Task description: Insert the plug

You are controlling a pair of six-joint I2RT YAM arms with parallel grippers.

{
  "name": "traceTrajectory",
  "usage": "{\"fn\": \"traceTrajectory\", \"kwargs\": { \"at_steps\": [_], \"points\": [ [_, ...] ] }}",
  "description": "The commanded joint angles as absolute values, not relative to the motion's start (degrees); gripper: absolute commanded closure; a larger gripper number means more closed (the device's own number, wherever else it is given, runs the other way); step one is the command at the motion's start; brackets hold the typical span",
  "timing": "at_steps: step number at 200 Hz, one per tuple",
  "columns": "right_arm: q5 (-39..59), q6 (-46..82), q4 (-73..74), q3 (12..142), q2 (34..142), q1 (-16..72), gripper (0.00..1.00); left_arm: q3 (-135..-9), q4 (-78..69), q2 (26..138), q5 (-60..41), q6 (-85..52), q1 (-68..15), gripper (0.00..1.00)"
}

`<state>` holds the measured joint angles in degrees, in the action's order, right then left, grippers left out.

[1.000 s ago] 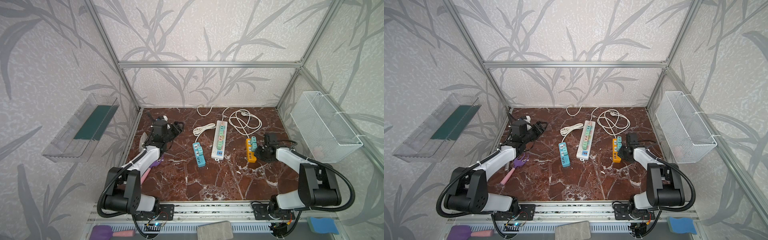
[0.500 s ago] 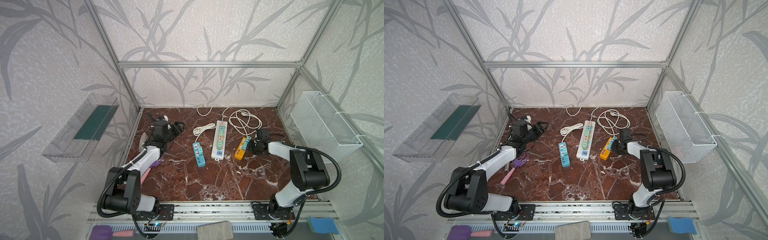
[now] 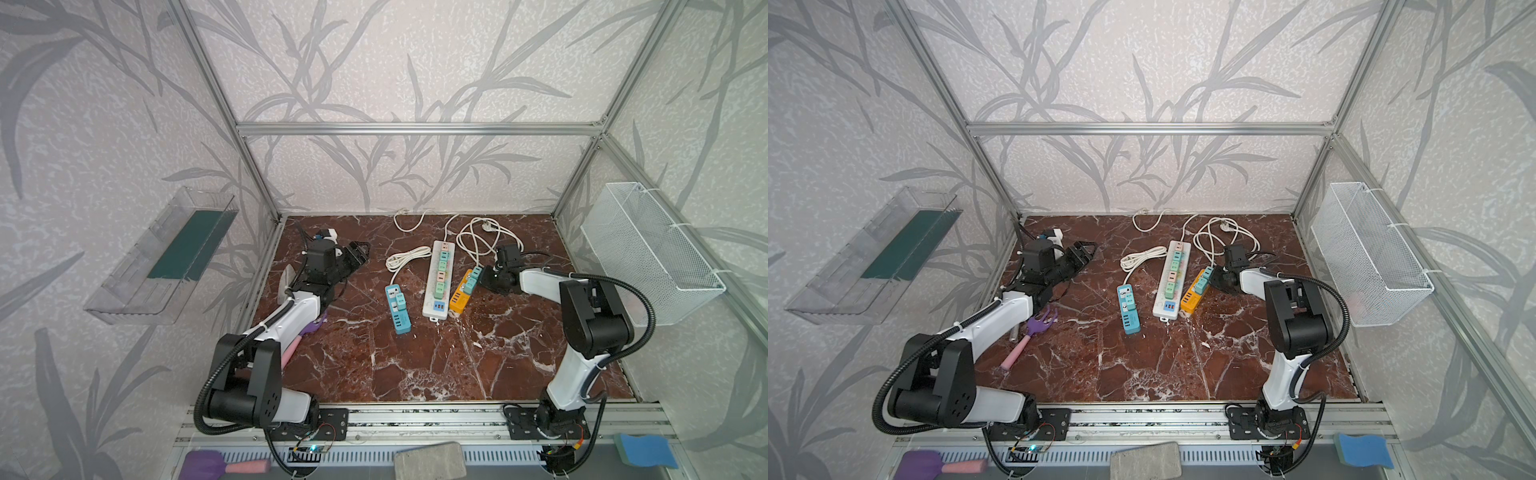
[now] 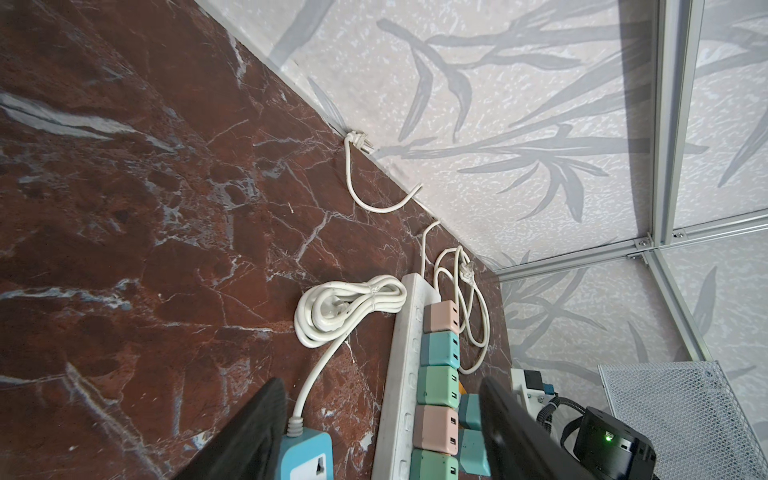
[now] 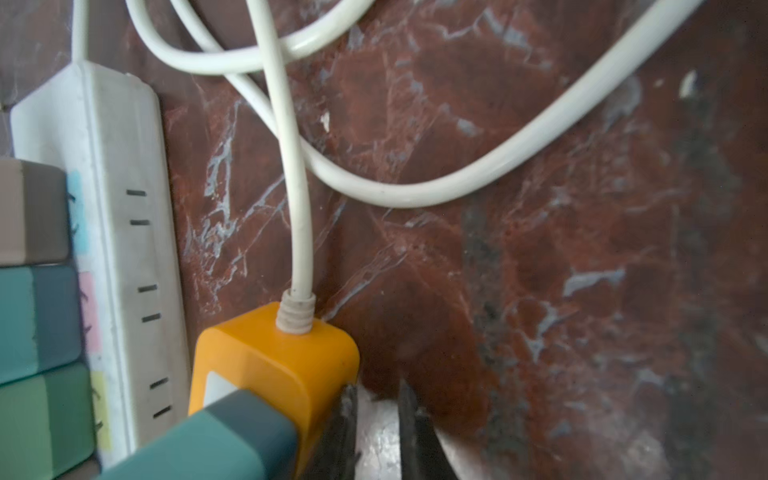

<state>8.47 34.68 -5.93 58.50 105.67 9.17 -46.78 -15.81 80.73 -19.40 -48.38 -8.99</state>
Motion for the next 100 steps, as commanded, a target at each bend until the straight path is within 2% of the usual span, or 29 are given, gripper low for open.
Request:
{"fn": "traceTrajectory", "kwargs": {
  "at_steps": [1, 20, 44, 65, 74, 83, 89, 96, 100],
  "points": [
    [7.4, 33.7, -10.9, 58.6, 102.1, 9.0, 0.77, -48.6, -14.5, 78.4, -17.3, -43.7, -9.1, 0.27],
    [6.2, 31.2, -14.9, 58.2, 95.5, 7.8, 0.72, -49.3, -11.1, 76.1, -14.8, -41.2, -9.3, 0.26],
    [3.9, 26.6, -21.0, 58.0, 86.3, 5.6, 0.56, -52.6, -2.4, 73.0, -14.2, -37.2, -9.5, 0.21],
    [1.5, 20.8, -22.2, 56.5, 77.7, 5.2, 0.35, -55.9, 8.5, 70.2, -13.8, -30.4, -10.1, 0.19],
    [0.4, 20.0, -23.0, 56.2, 74.6, 5.1, 0.16, -56.3, 12.1, 68.2, -11.5, -27.6, -10.7, 0.17],
    [-0.4, 19.2, -25.4, 57.1, 72.4, 5.1, 0.11, -56.0, 15.0, 65.7, -8.1, -25.9, -11.2, 0.16],
    [-0.6, 18.7, -26.7, 58.0, 71.1, 5.2, 0.08, -55.6, 16.4, 63.9, -5.2, -25.3, -11.5, 0.02],
    [-1.0, 17.2, -27.8, 59.2, 70.1, 5.5, 0.00, -55.3, 18.4, 62.0, -1.3, -25.1, -11.9, 0.01],
    [-1.8, 16.1, -28.6, 59.9, 69.6, 6.0, 0.01, -55.2, 19.5, 61.0, 0.8, -25.0, -12.0, 0.01]
  ]
}}
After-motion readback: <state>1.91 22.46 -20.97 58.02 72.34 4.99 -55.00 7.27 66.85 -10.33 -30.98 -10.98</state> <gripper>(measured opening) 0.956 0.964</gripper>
